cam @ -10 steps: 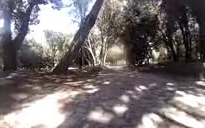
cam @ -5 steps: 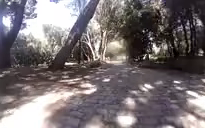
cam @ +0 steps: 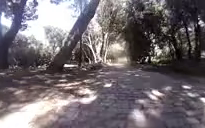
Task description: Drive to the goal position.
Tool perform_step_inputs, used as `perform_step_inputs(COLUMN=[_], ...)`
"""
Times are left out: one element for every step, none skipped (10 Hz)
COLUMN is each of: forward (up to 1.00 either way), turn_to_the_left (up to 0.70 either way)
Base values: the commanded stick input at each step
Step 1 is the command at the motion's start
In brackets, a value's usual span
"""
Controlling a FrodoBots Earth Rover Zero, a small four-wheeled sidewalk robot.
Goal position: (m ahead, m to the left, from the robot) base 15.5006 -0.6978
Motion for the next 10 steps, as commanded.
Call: perform_step_inputs(forward=[0.70,0.70,0.70,0.70,0.70,0.70,0.70,0.70,0.70,0.70], turn_to_the_left=[-0.35,-0.29,0.00,0.00,0.00,0.00,0.00,0.00,0.00,0.00])
